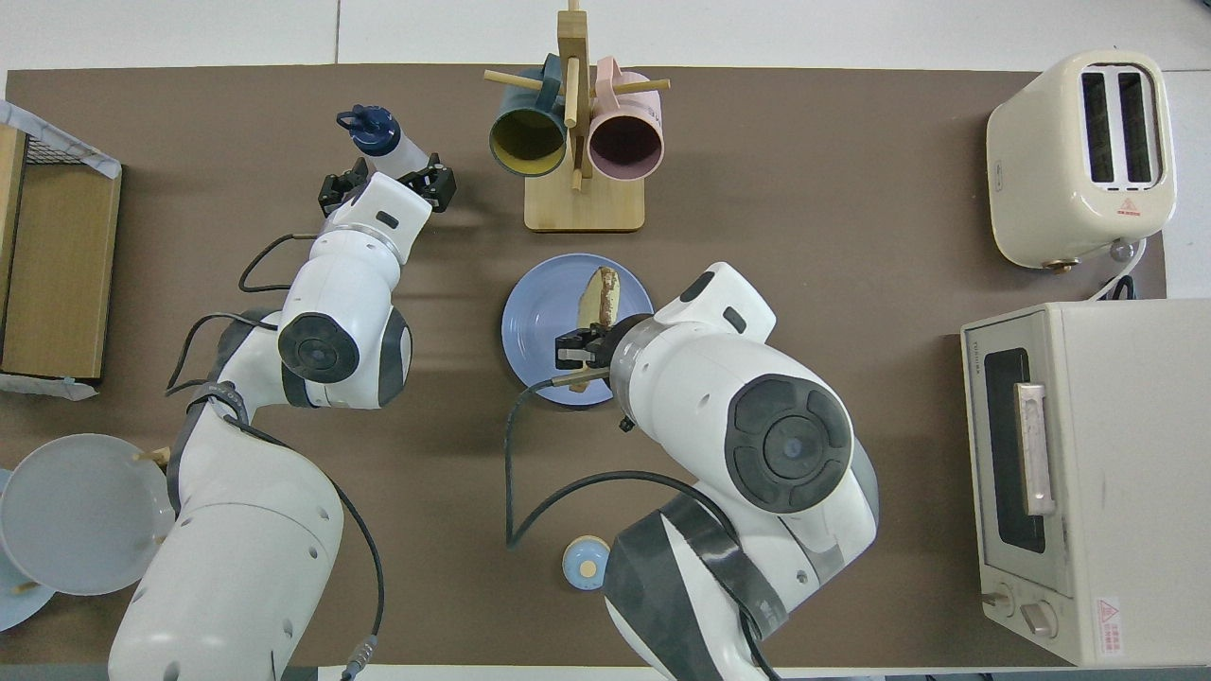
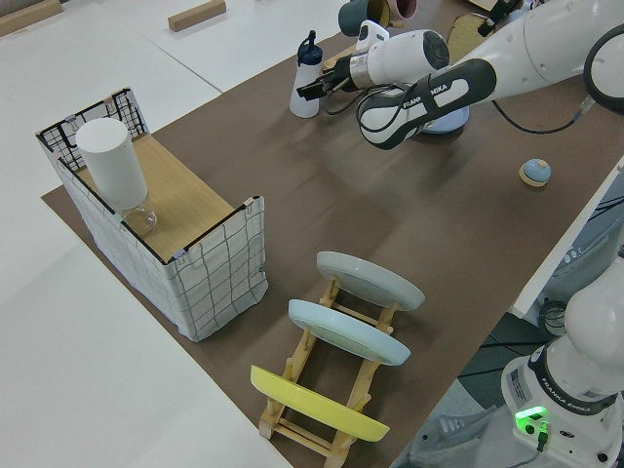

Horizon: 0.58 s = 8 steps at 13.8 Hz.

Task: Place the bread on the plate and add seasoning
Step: 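Lower the bread slice onto the blue plate while the left gripper grasps the bottle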

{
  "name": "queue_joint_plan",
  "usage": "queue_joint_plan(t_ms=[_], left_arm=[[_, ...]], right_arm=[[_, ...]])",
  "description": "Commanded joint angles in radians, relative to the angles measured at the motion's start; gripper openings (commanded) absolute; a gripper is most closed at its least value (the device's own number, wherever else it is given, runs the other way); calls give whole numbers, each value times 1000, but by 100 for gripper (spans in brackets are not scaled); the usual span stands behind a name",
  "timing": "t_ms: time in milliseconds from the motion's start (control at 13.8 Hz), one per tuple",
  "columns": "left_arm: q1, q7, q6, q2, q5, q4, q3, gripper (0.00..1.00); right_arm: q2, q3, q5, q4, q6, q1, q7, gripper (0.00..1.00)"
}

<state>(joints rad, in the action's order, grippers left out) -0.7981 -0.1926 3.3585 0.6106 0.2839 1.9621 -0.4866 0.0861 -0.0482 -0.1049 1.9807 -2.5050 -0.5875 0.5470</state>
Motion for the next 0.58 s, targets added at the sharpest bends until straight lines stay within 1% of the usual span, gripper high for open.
queue_joint_plan(t_ms=[0,145,217,362,434,506], left_arm=[[16,-4,-7,38,14,-49,-9,100],[16,-5,-13,55,15,-52,-9,100],[19,-5,-14,55,15,-63,-9,100],[22,-5,-17,58,17,-72,-7,100],[22,-5,-17,60,17,-72,-7,100],[20,-5,-16,60,18,-74,-7,100]], right_arm=[[66,2,-96,1,-115,-17,-22,0],[76,1,-159,1,-127,-34,-27,0],[75,1,-164,9,-139,-50,-39,0],[80,1,-168,18,-140,-41,-134,0],[104,1,-171,12,-158,-46,-150,0],[112,1,-171,18,-188,-46,-166,0]])
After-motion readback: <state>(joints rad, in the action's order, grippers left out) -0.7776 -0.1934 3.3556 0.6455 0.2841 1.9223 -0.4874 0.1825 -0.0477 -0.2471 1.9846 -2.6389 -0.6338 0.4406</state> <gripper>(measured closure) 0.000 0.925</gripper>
